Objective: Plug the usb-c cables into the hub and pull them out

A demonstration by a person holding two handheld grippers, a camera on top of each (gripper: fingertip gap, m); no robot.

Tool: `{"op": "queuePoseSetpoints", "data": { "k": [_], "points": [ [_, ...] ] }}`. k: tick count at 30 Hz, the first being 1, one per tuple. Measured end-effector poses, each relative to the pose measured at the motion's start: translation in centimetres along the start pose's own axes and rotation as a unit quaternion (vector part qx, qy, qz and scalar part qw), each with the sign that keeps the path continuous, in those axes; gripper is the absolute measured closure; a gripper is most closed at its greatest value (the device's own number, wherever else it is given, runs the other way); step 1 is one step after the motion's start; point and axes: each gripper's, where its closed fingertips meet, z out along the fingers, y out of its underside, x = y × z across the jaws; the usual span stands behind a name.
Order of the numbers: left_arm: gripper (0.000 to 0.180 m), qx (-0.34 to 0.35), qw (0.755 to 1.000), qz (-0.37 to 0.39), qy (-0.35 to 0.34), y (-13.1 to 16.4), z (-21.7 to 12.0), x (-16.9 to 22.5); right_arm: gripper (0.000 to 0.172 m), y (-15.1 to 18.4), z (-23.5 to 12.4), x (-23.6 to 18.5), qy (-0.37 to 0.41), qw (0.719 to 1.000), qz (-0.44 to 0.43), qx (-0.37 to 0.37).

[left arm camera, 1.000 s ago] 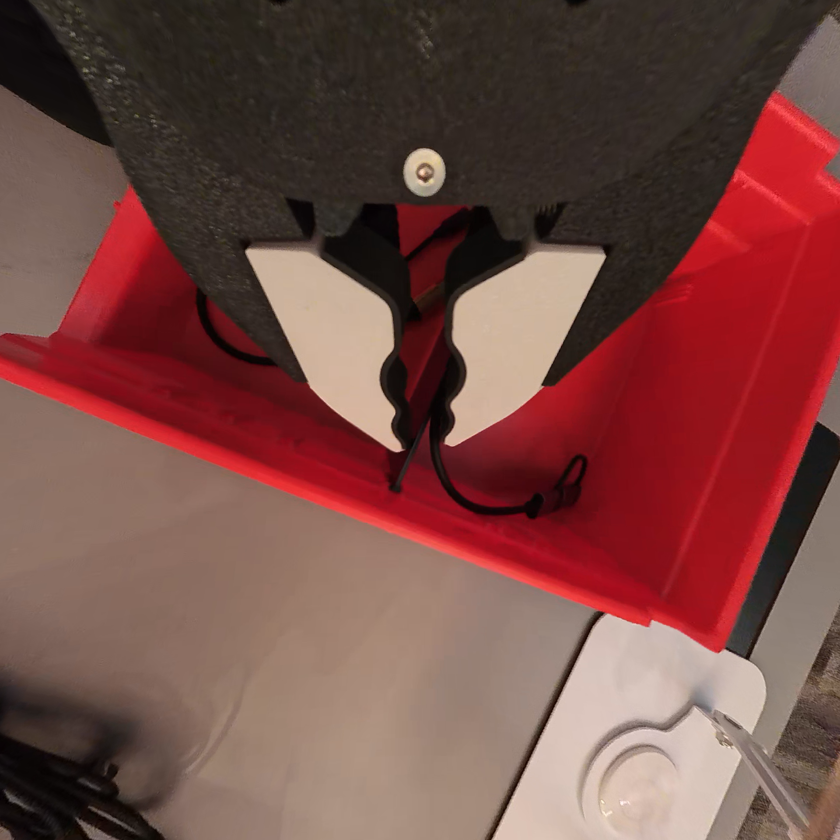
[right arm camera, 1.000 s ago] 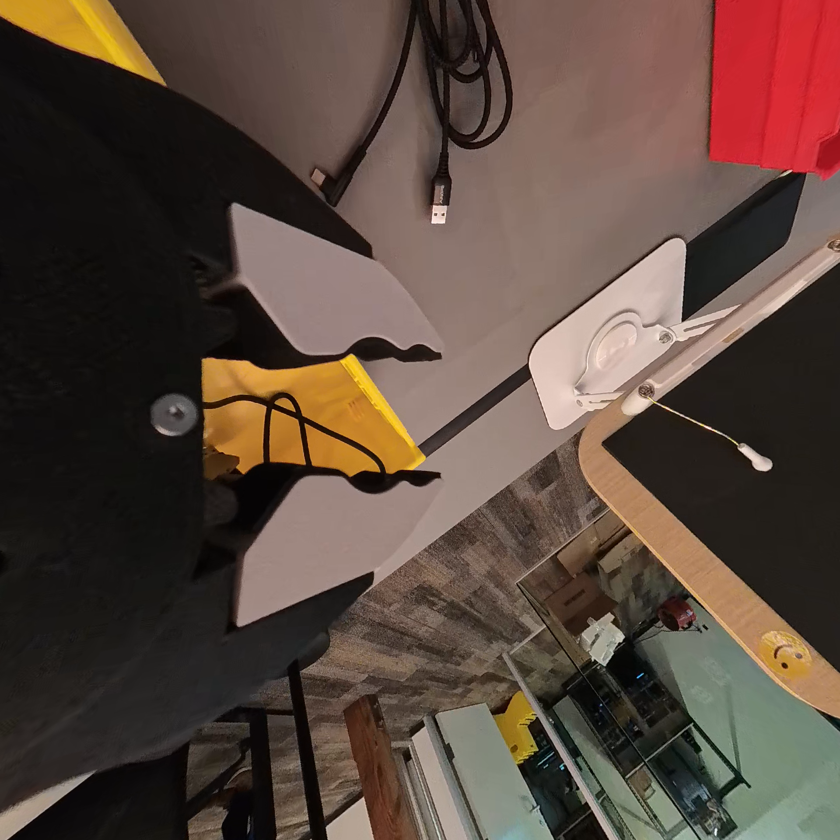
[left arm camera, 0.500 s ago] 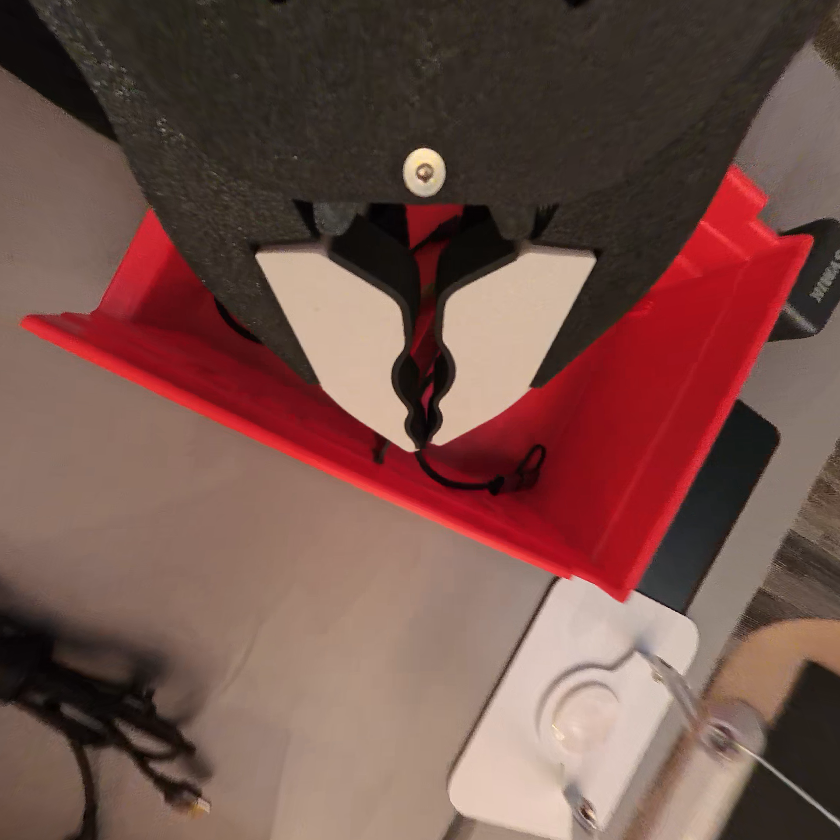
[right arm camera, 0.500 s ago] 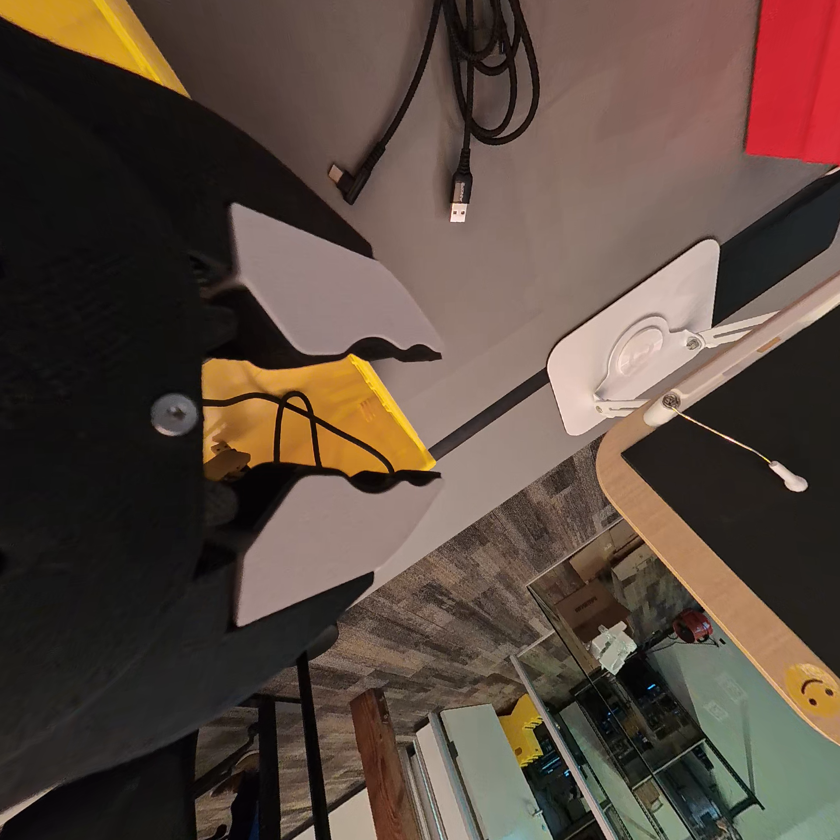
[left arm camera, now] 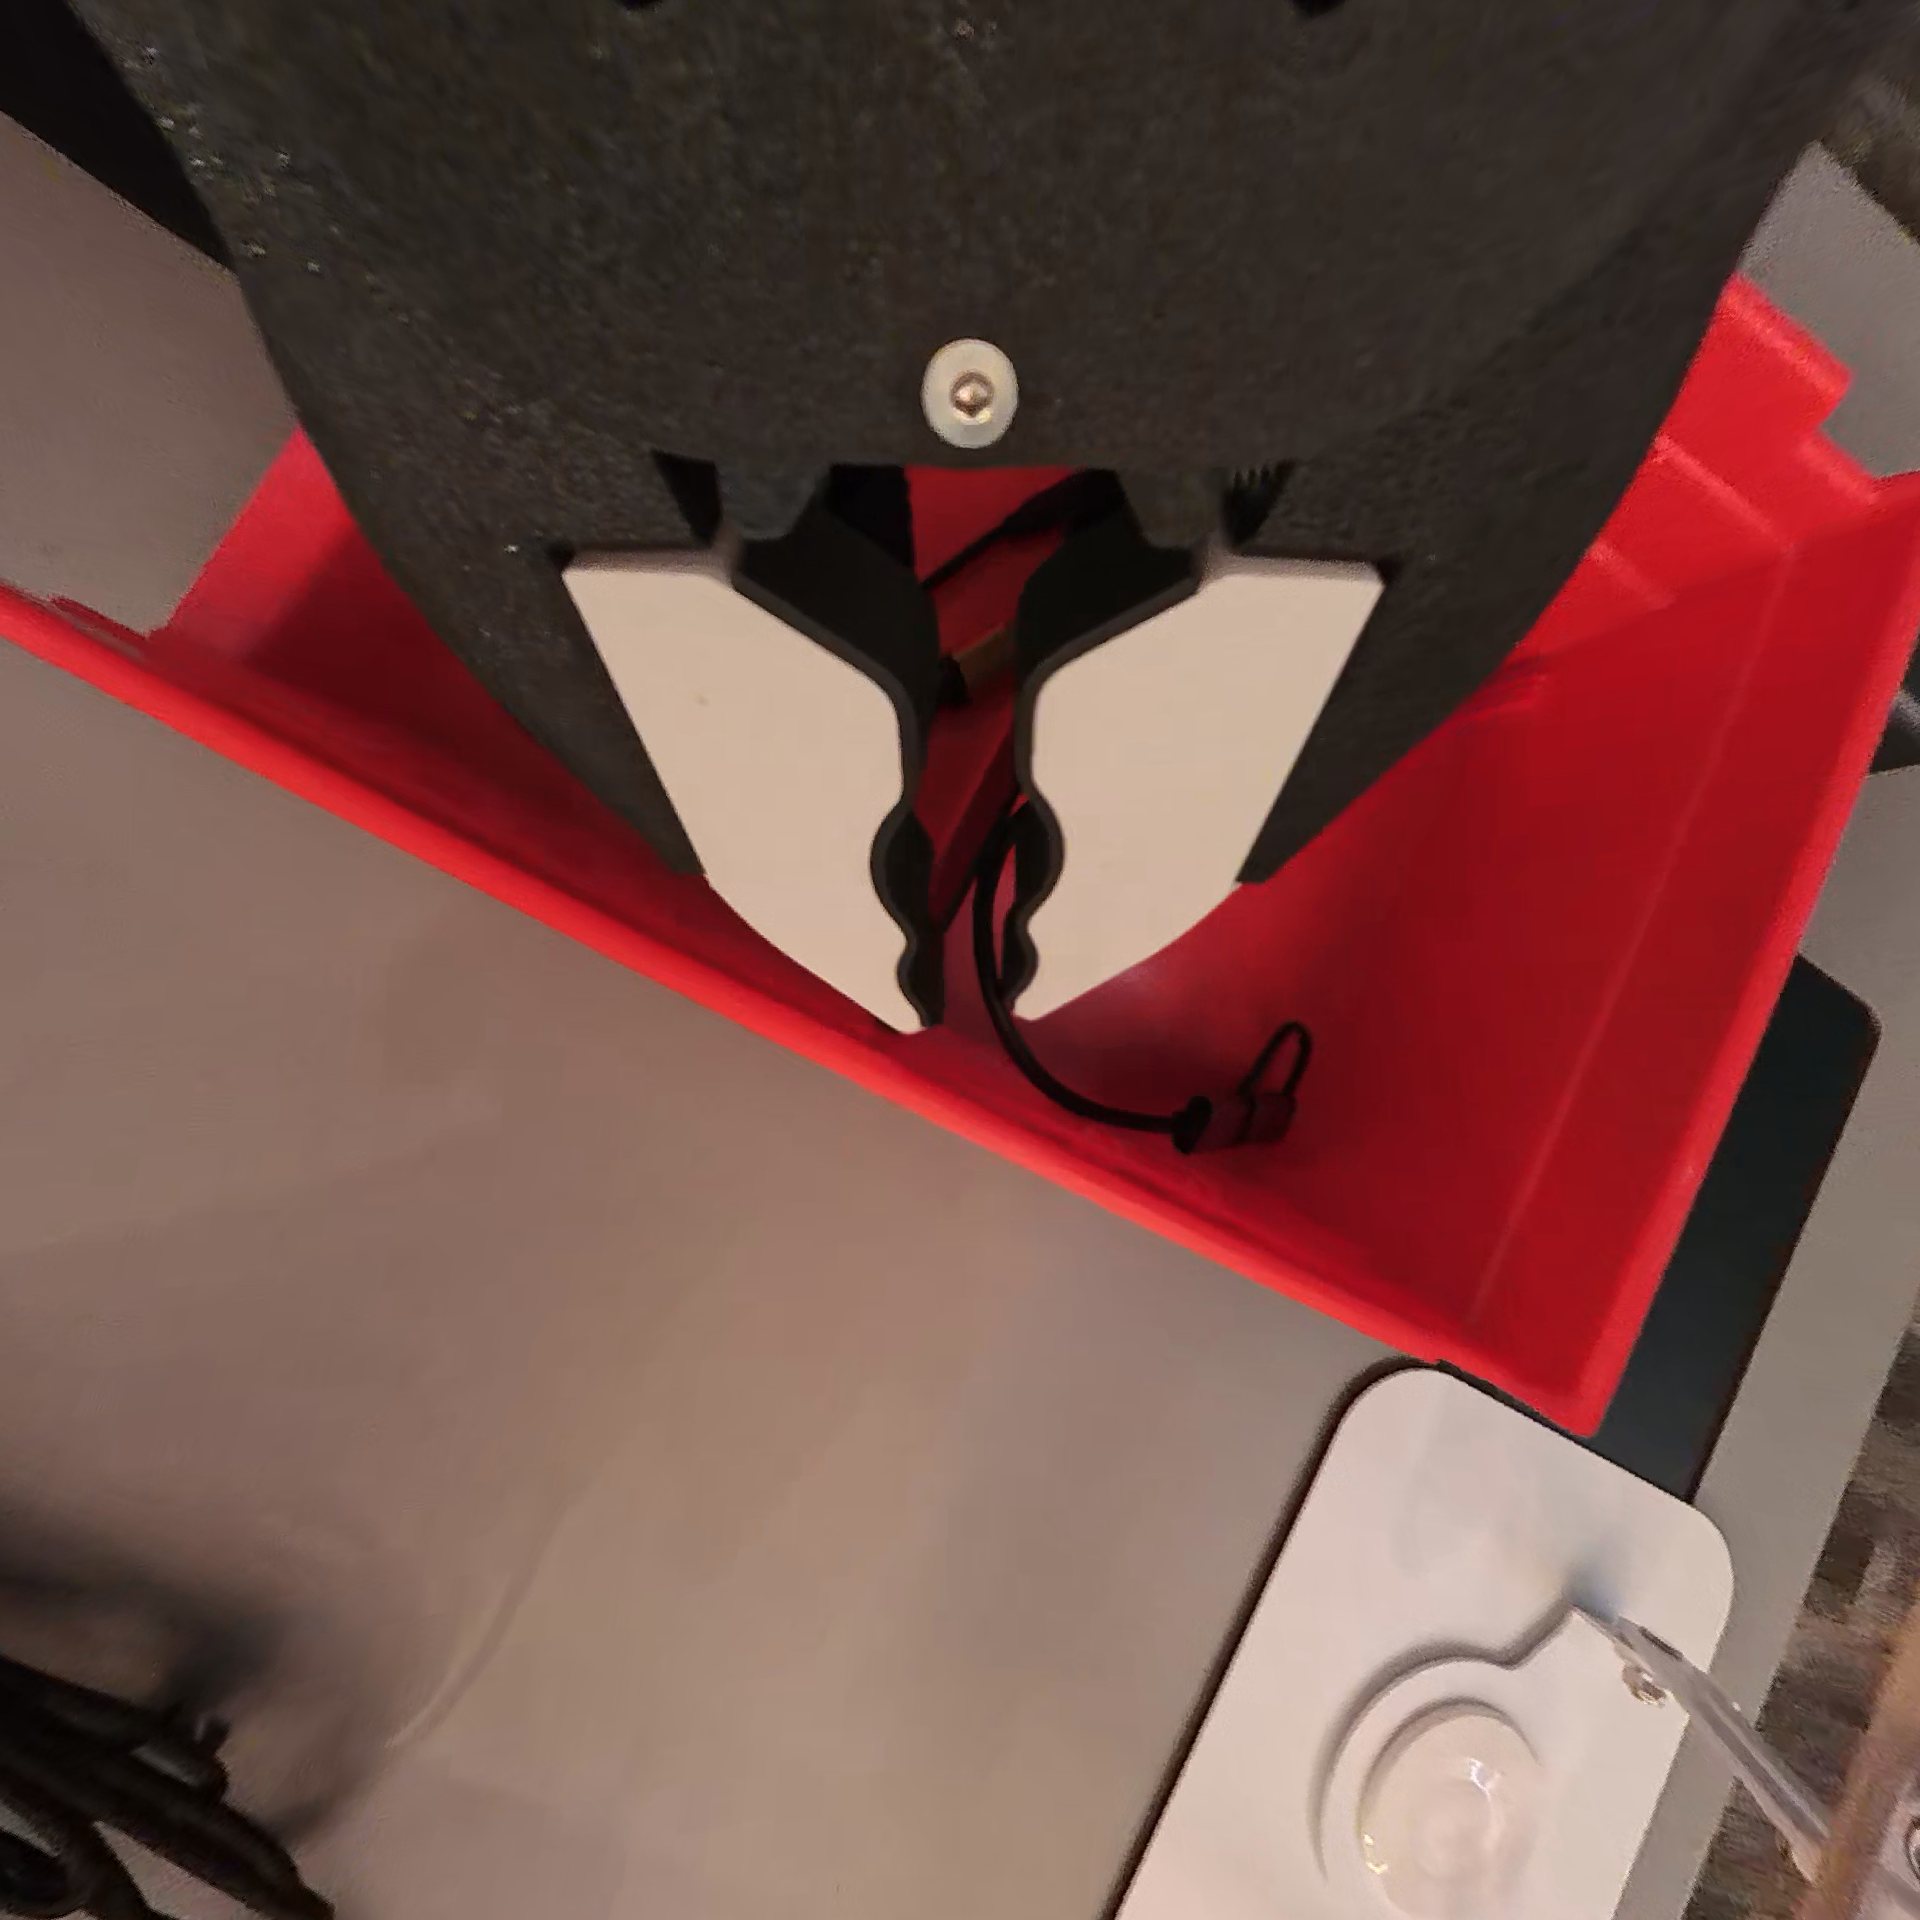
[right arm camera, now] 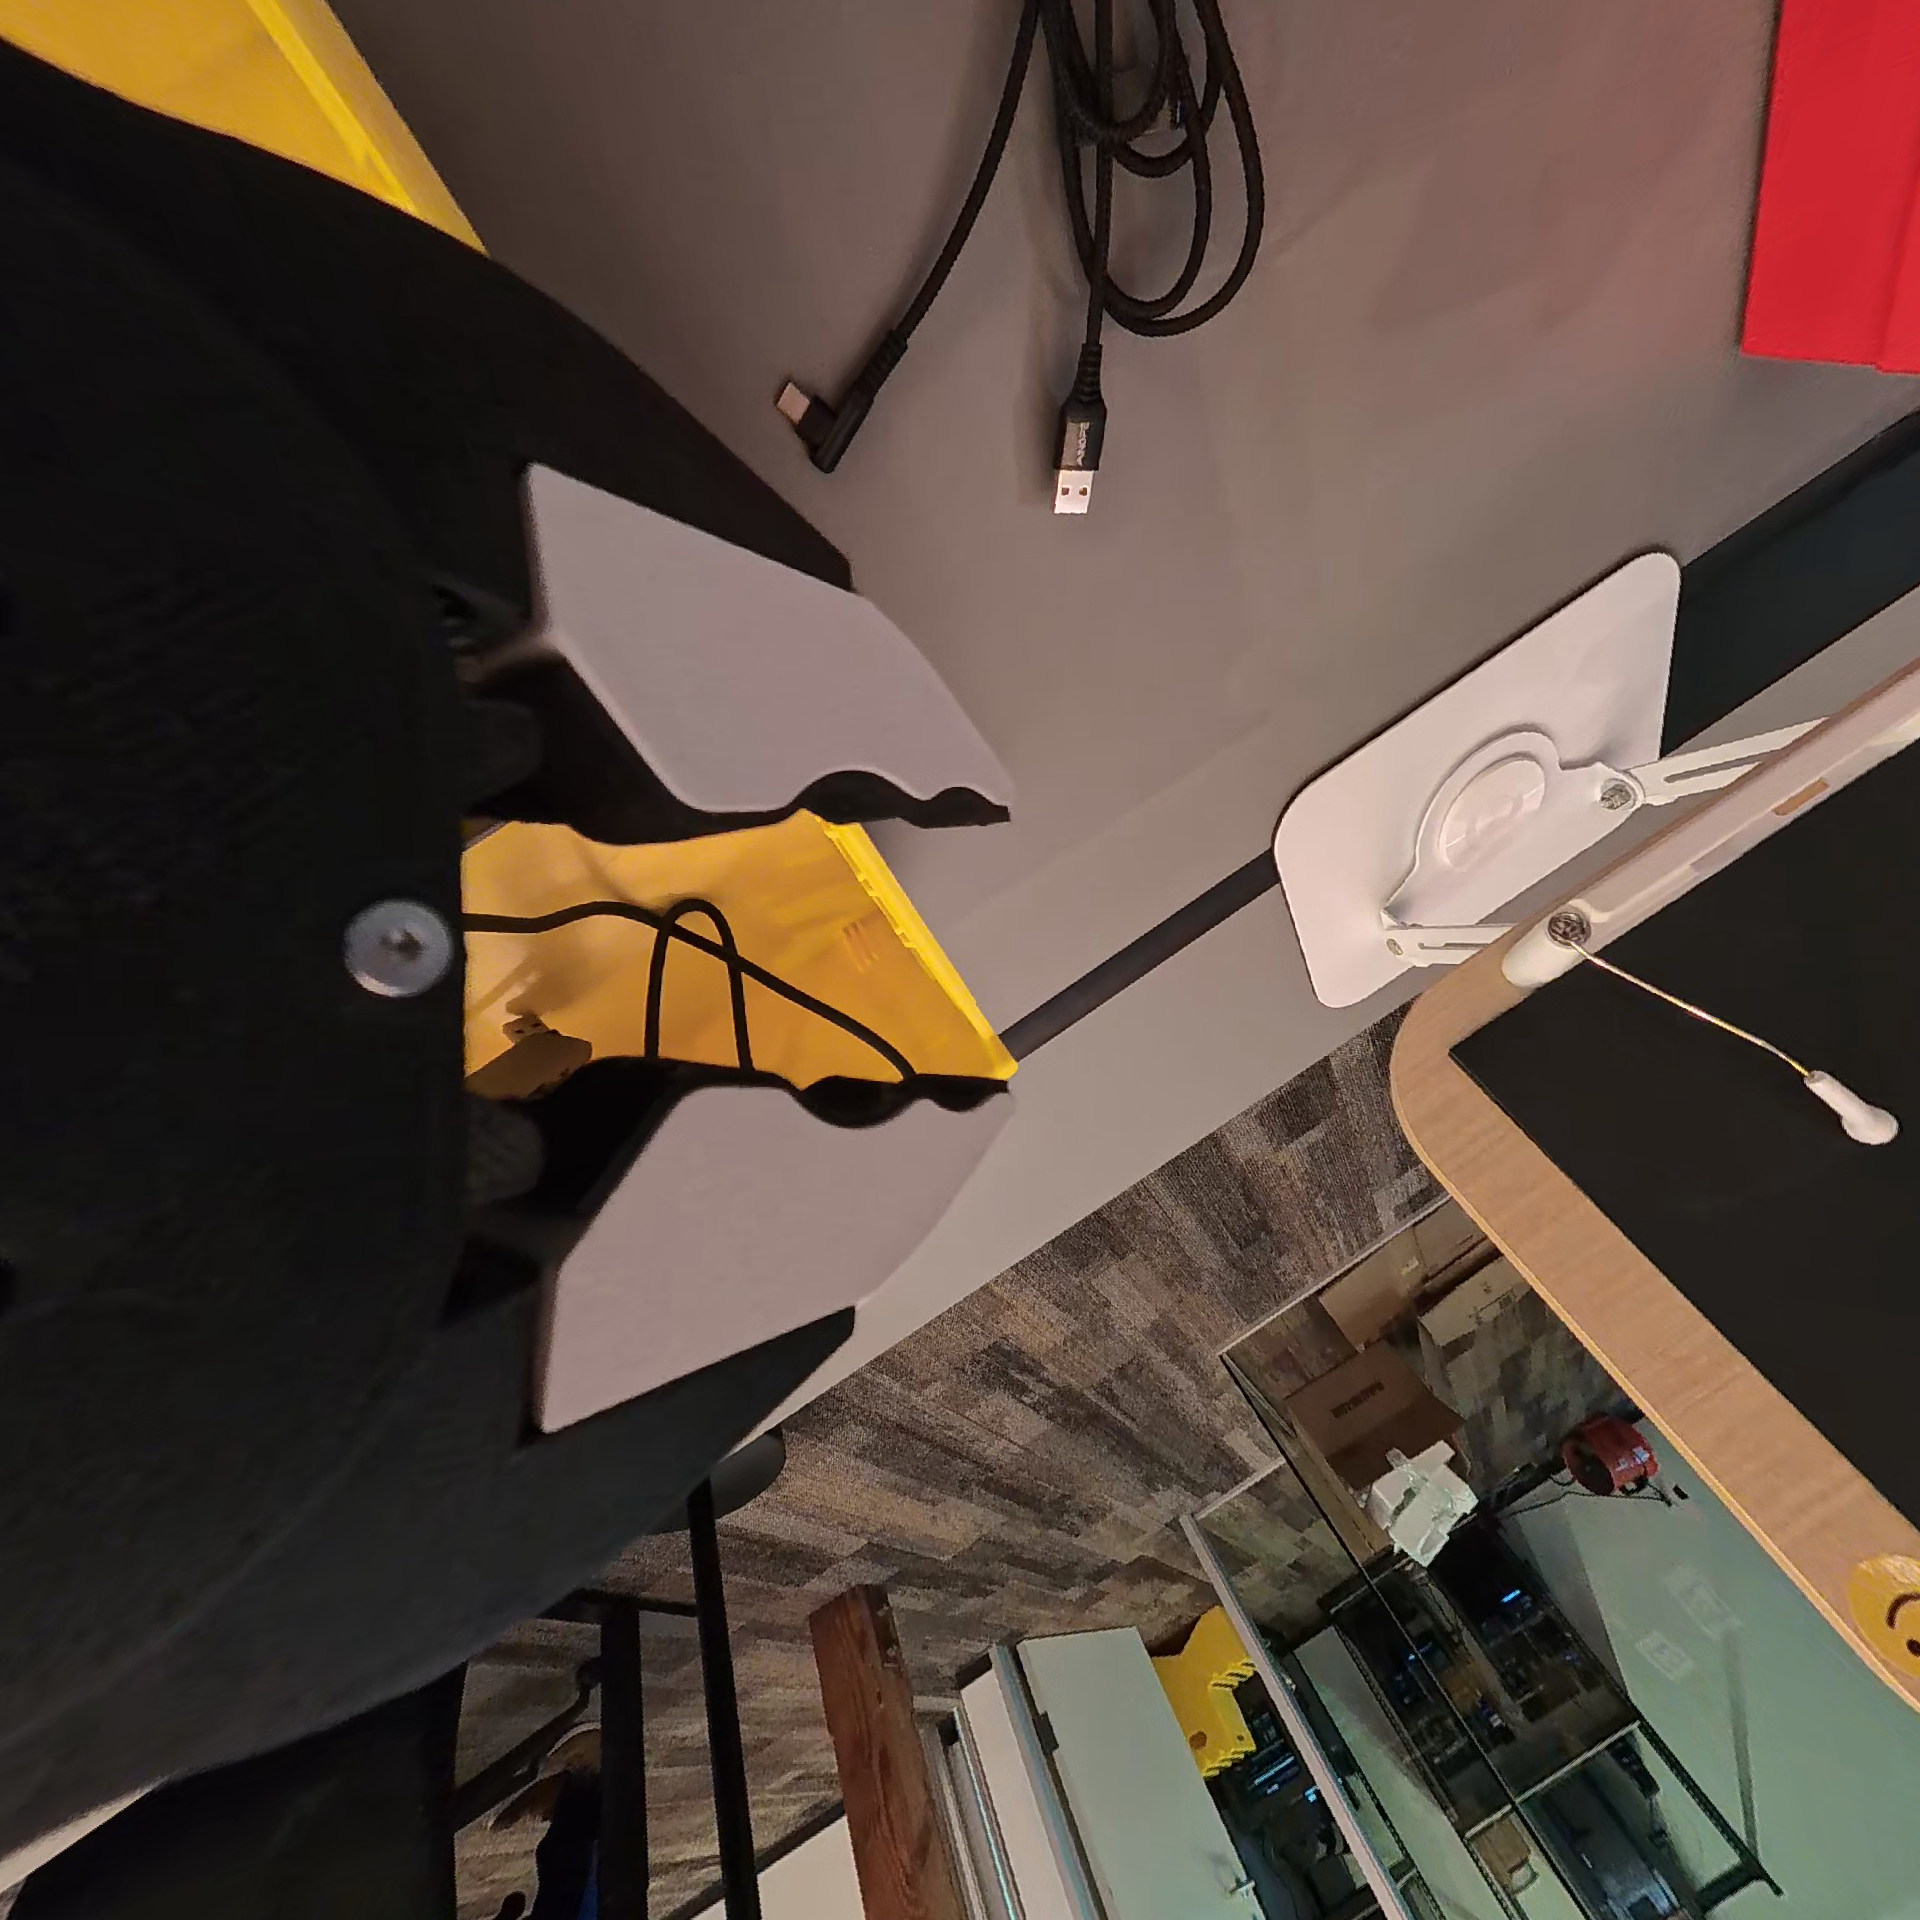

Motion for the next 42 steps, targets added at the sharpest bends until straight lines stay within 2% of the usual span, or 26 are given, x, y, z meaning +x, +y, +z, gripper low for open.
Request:
{"op": "queuePoseSetpoints", "data": {
  "k": [6,13,17,21,23,25,27,29,31,35,36,42],
  "points": [
    [0.178,-0.015,0.999,0.015,-0.046,-0.2,-0.5,-1.5,0.125,0.3,0.0,0.2,-0.001,1.0,0.003,-0.003],
    [0.18,0.033,0.992,-0.013,-0.12,-1.4,-5.5,-4.5,0.125,0.0,0.0,0.3,0.003,1.0,0.003,0.004],
    [0.18,0.078,0.986,0.004,-0.148,-4.0,-10.0,-4.0,0.125,-1.3,-0.1,-0.2,0.001,1.0,-0.001,0.023],
    [0.18,0.135,0.978,0.041,-0.156,-8.2,-14.5,-1.3,0.125,-4.8,-0.1,-2.5,-0.03,0.997,-0.006,0.076],
    [0.18,0.118,0.978,0.054,-0.165,-8.6,-15.0,-0.5,0.125,-6.4,0.0,-4.2,-0.051,0.994,-0.021,0.094],
    [0.18,0.078,0.977,0.04,-0.196,-7.7,-14.4,-1.3,0.125,-7.4,0.3,-5.8,-0.063,0.992,-0.046,0.097],
    [0.178,0.072,0.976,-0.005,-0.206,-6.5,-13.1,-2.6,0.125,-7.8,0.7,-7.1,-0.072,0.991,-0.065,0.093],
    [0.151,0.092,0.982,-0.076,-0.143,-5.4,-10.3,-2.5,0.125,-8.0,1.1,-8.0,-0.08,0.99,-0.076,0.088],
    [0.14,0.093,0.985,-0.119,-0.077,-4.1,-7.0,-1.8,0.125,-7.8,1.4,-8.5,-0.085,0.99,-0.083,0.082],
    [0.138,0.04,0.993,-0.079,-0.072,-0.9,-1.4,-1.7,0.125,-7.3,1.8,-8.6,-0.088,0.99,-0.083,0.073],
    [0.144,0.038,0.994,-0.081,-0.066,-0.7,-0.4,-1.6,0.125,-7.2,1.8,-8.4,-0.087,0.99,-0.082,0.072],
    [0.147,0.041,0.99,-0.094,-0.094,-0.8,1.0,-3.3,0.125,-6.1,2.3,-7.5,-0.079,0.992,-0.077,0.056]
  ]
}}
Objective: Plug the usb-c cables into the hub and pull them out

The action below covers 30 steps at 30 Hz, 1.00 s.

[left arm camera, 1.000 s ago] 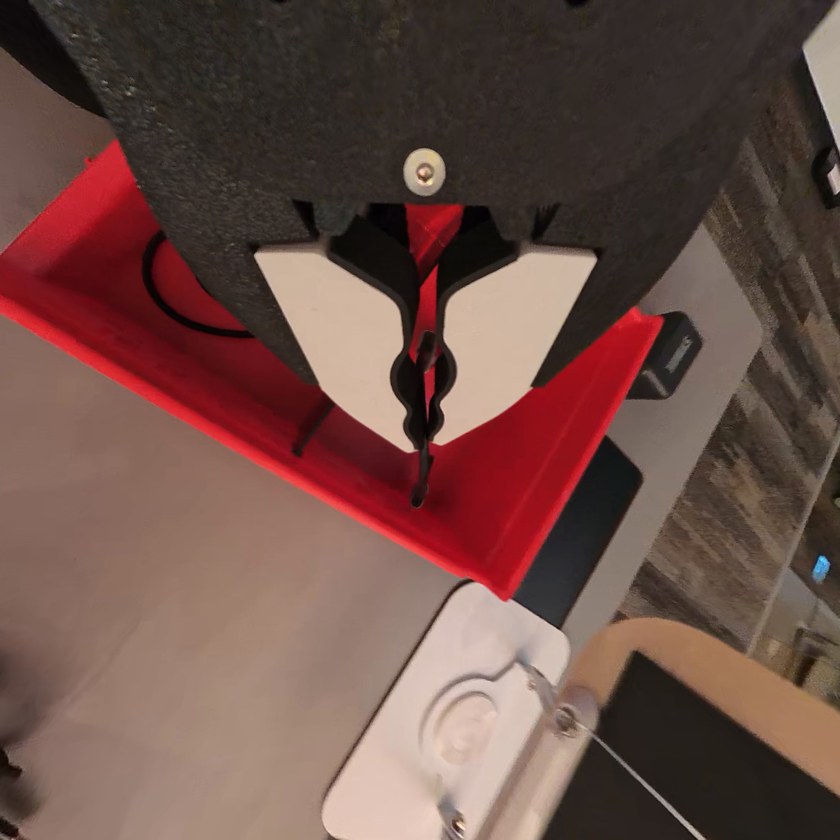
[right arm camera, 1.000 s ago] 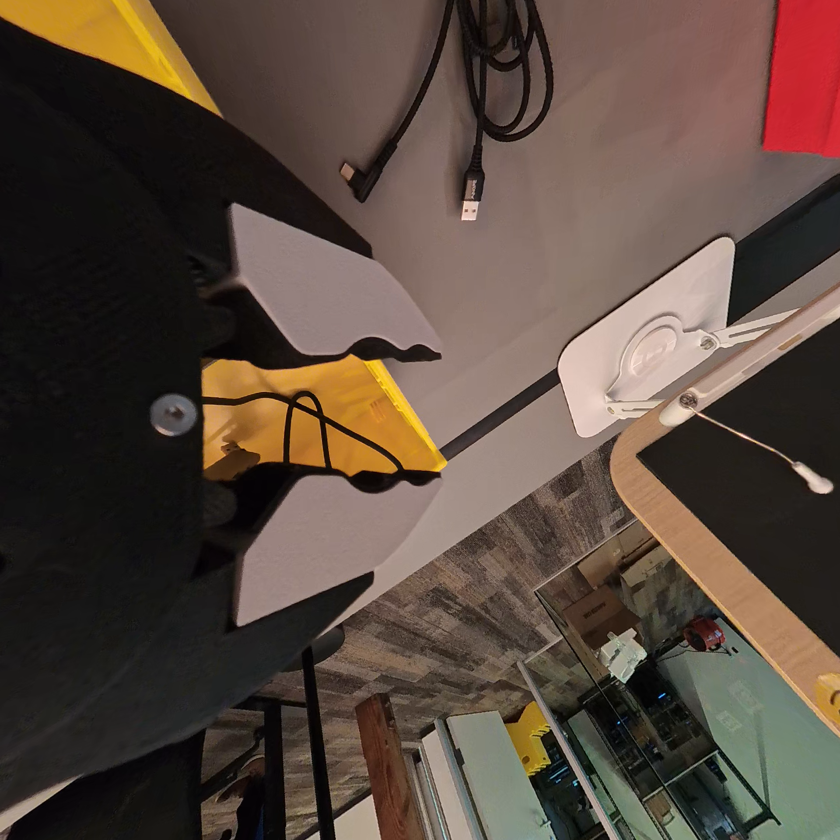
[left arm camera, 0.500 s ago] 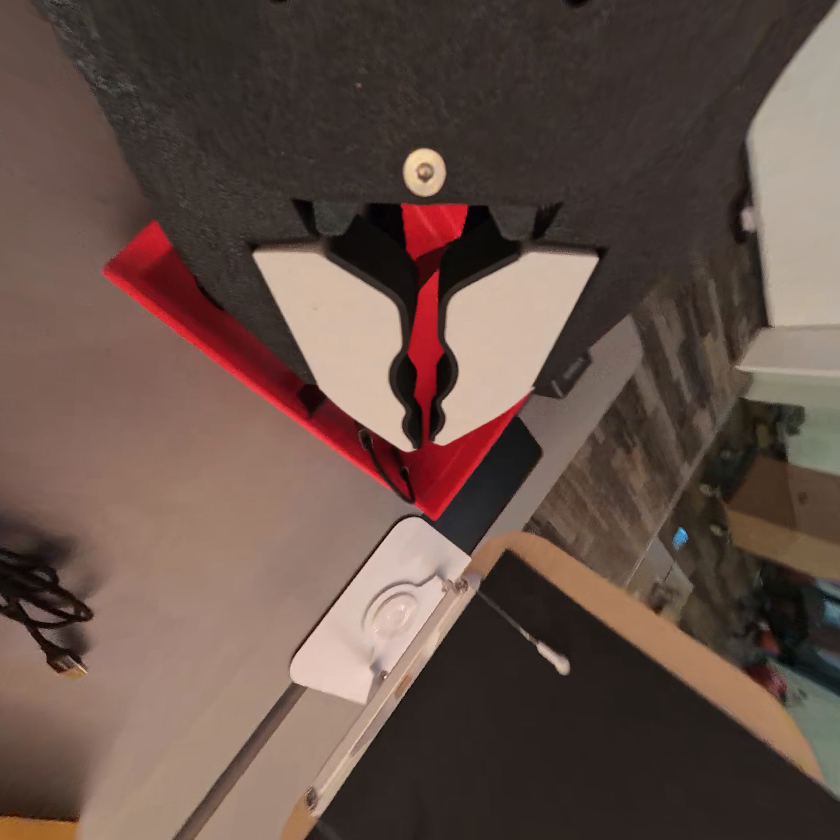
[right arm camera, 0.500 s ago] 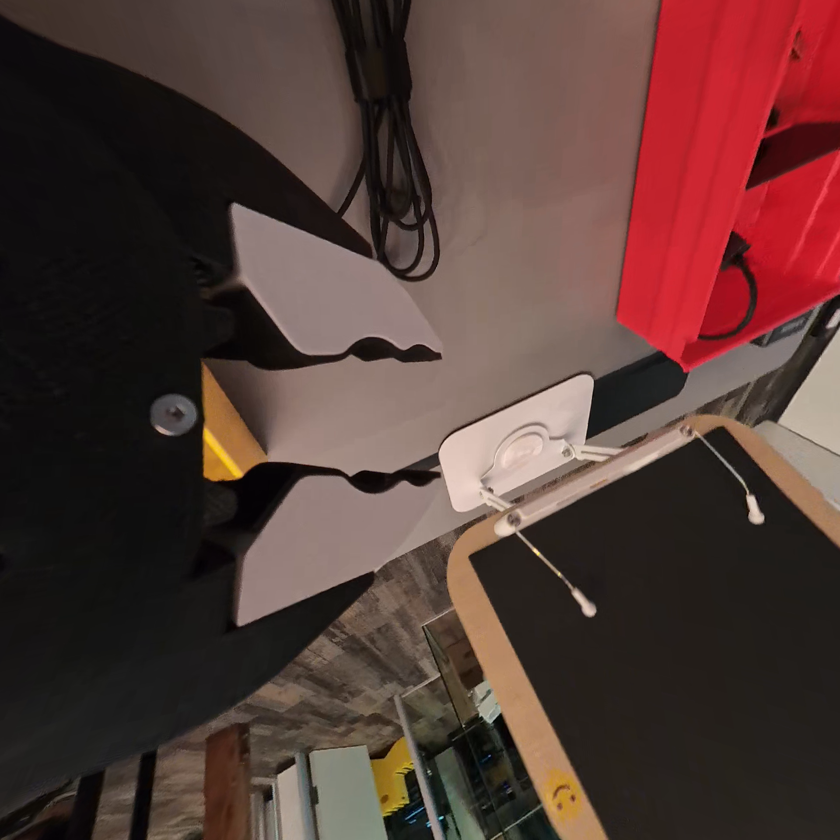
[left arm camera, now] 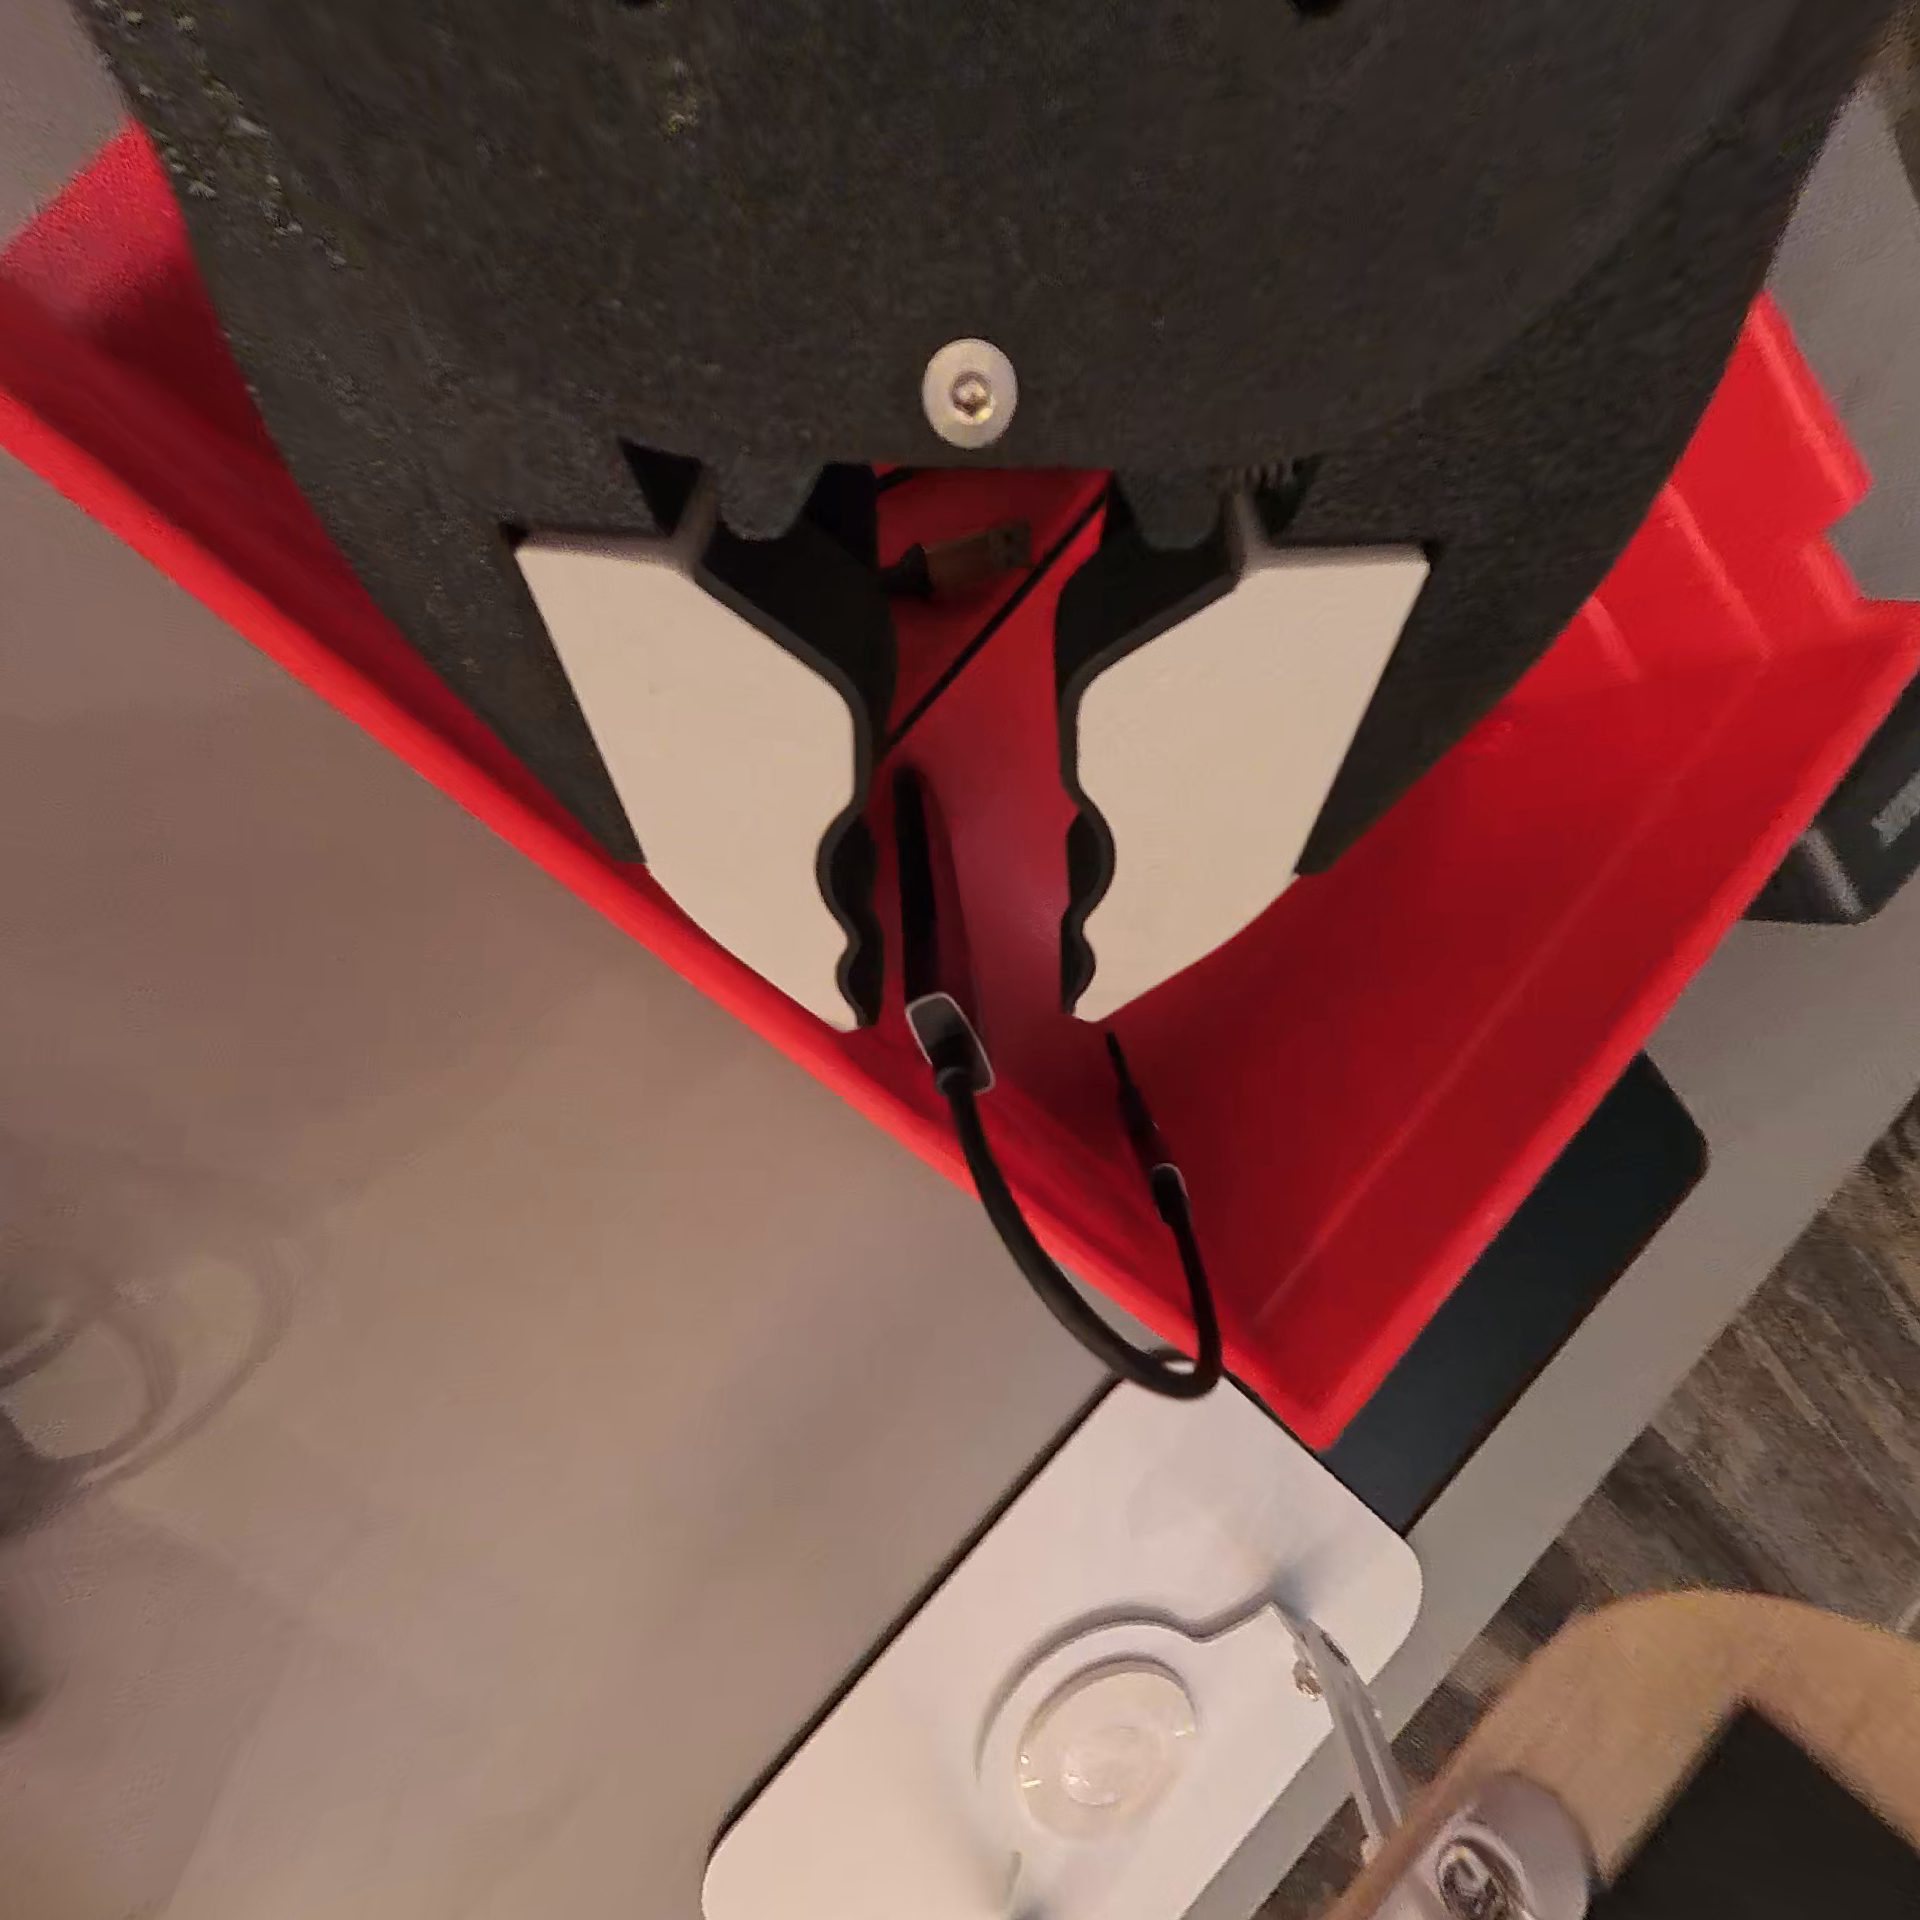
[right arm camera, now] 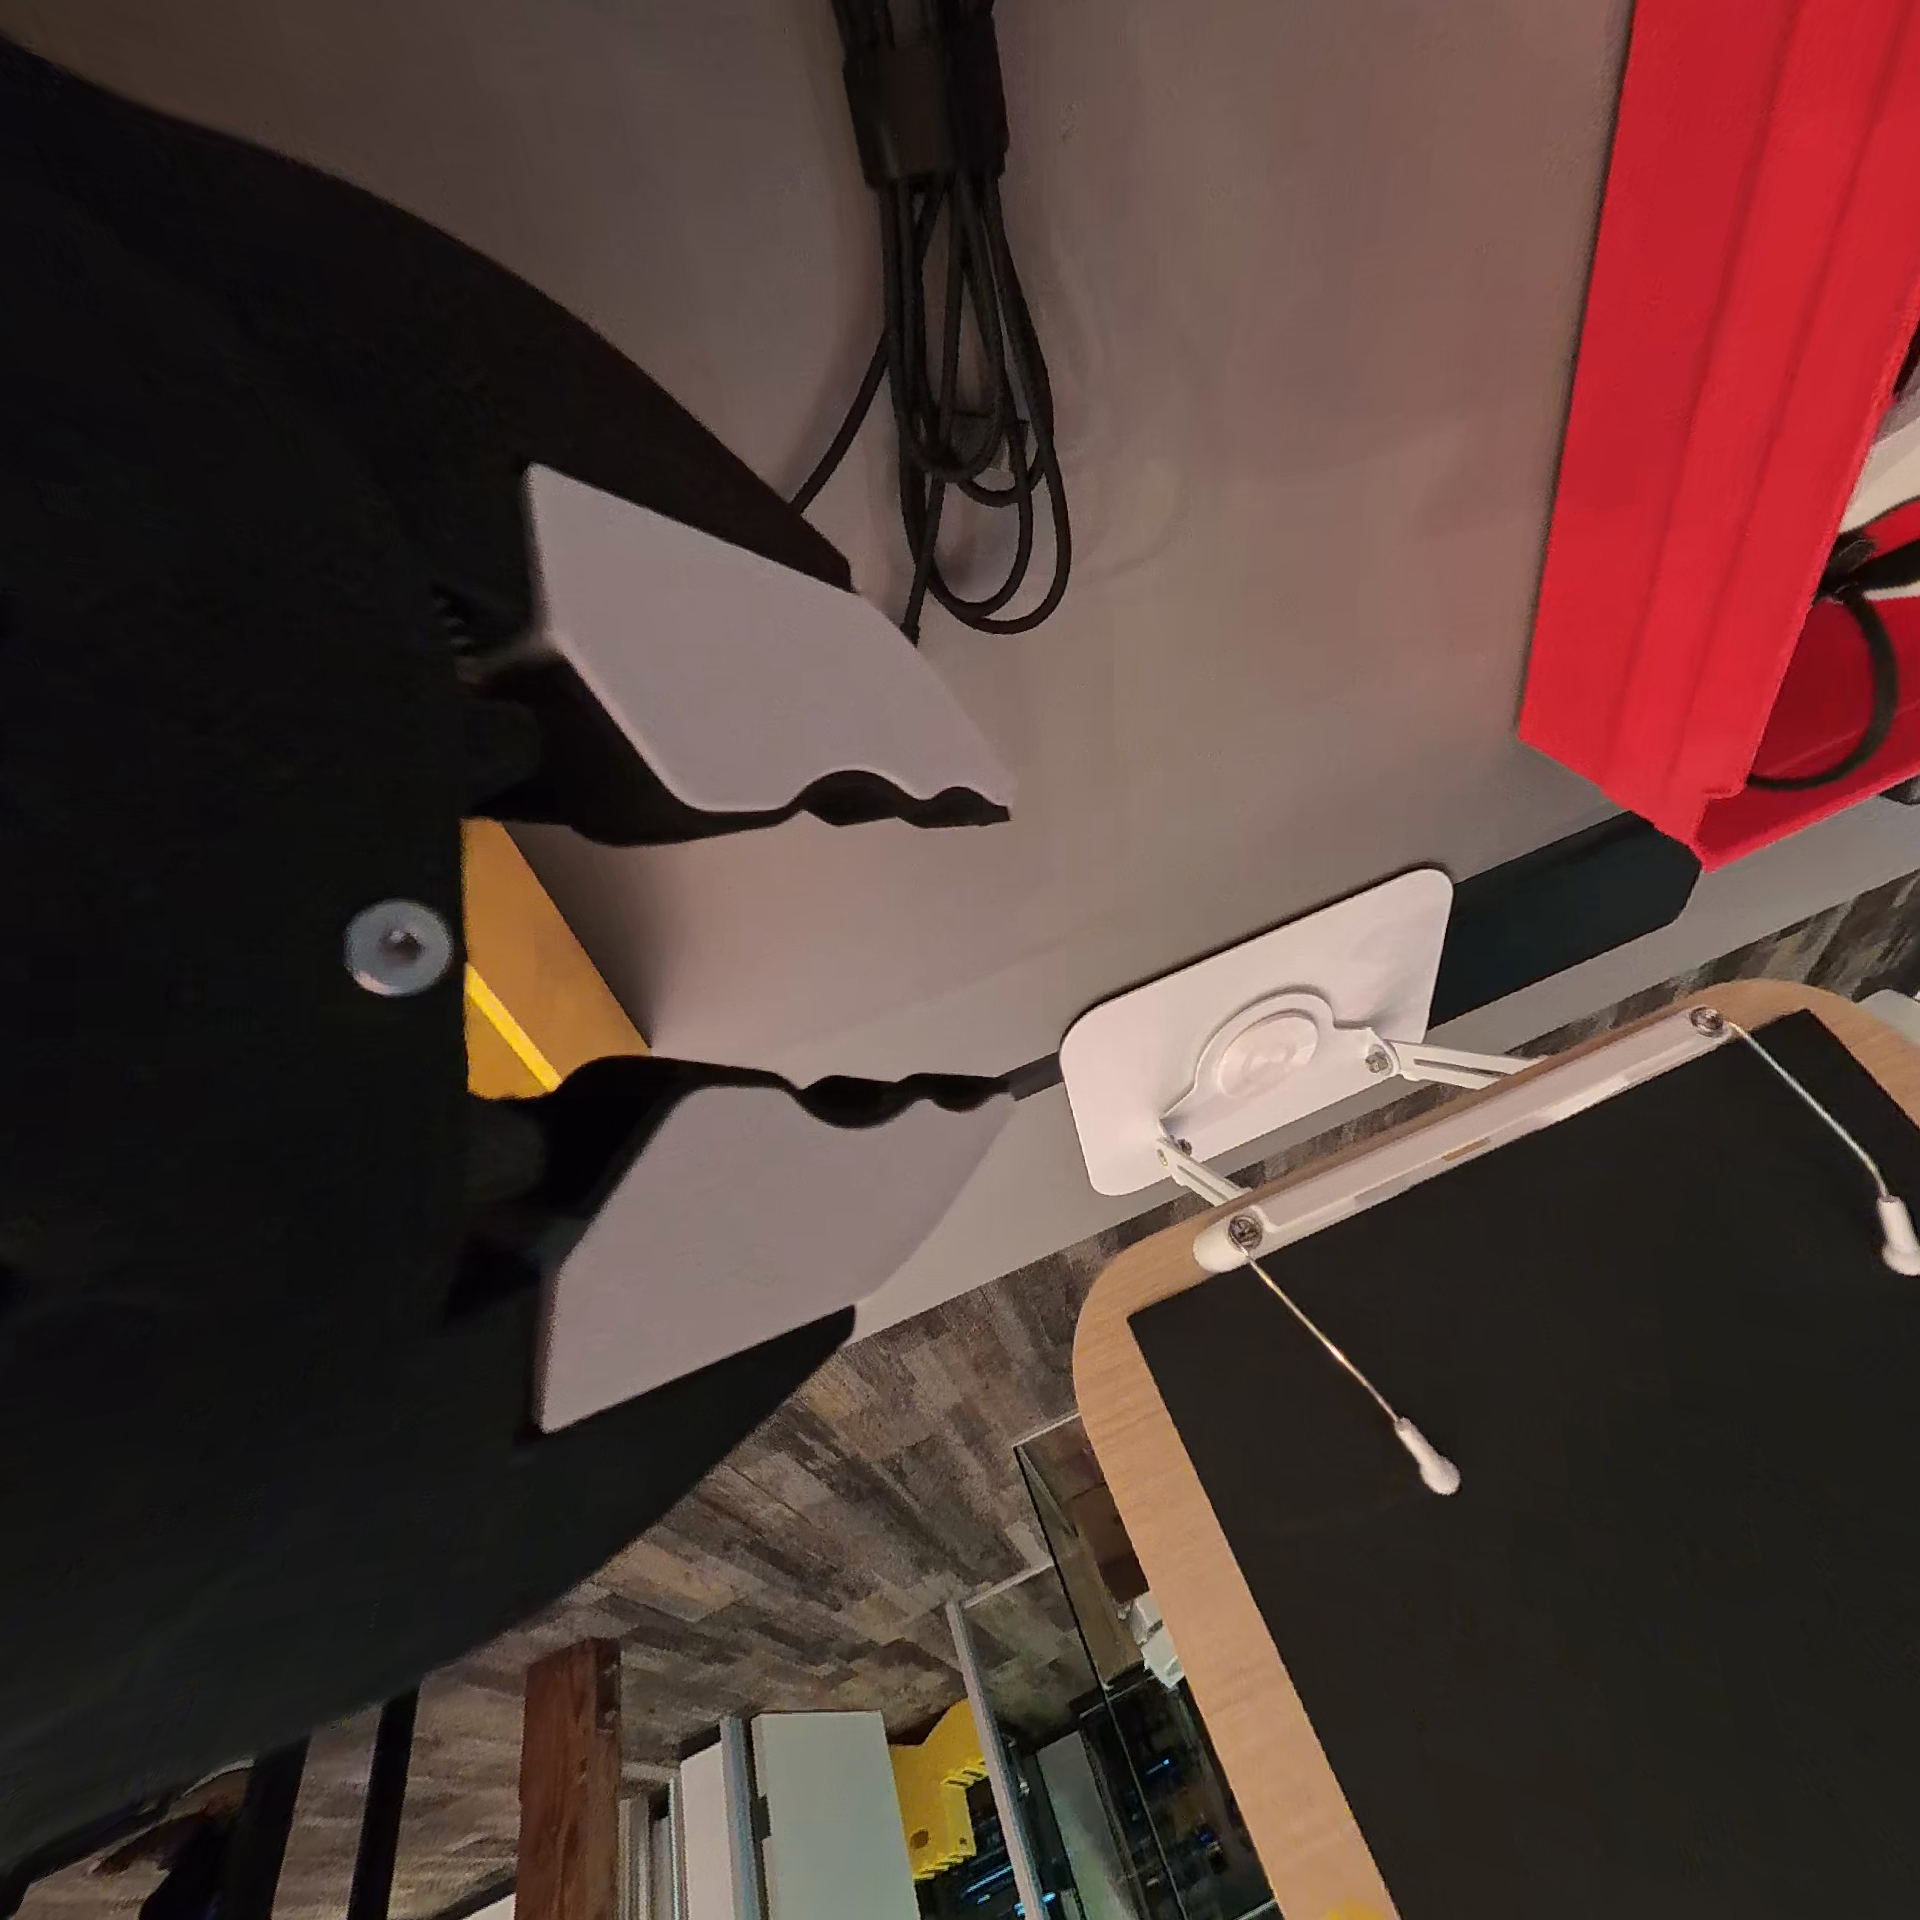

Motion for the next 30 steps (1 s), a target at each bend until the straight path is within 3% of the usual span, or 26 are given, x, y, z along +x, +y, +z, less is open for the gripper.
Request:
{"op": "queuePoseSetpoints", "data": {
  "k": [3,6,9,13,17,21,24,27,30],
  "points": [
    [0.169,-0.005,1.0,0.014,-0.014,-0.1,0.6,-0.3,0.125,0.4,0.2,0.1,0.0,1.0,0.001,-0.007],
    [0.171,-0.003,0.998,0.012,-0.056,-0.6,0.0,-2.0,0.125,0.8,0.2,0.2,0.002,1.0,-0.001,-0.014],
    [0.171,0.043,0.996,-0.015,-0.073,-1.9,-2.5,-3.7,0.125,0.8,0.1,0.4,0.006,1.0,0.002,-0.012],
    [0.171,0.14,0.987,-0.07,-0.021,-5.3,-8.0,-3.1,0.126,0.1,0.1,0.4,0.004,1.0,0.01,0.0],
    [0.171,0.206,0.978,-0.016,0.029,-9.2,-13.7,1.1,0.126,-1.6,0.0,-0.4,-0.001,1.0,-0.004,0.024],
    [0.171,0.224,0.971,0.06,0.054,-12.1,-17.1,7.1,0.125,-6.8,-1.8,-2.6,-0.048,0.99,0.01,0.135],
    [0.172,0.193,0.97,0.136,0.058,-12.3,-16.9,11.4,0.117,-11.1,-4.4,-3.6,-0.061,0.971,0.02,0.229],
    [0.172,0.151,0.965,0.207,0.054,-11.7,-15.4,15.3,0.105,-13.7,-7.0,-3.4,-0.01,0.957,0.001,0.291],
    [0.171,0.122,0.964,0.23,0.058,-11.2,-13.6,18.5,0.116,-14.3,-7.5,-5.5,-0.022,0.954,-0.057,0.295]
  ]
}}
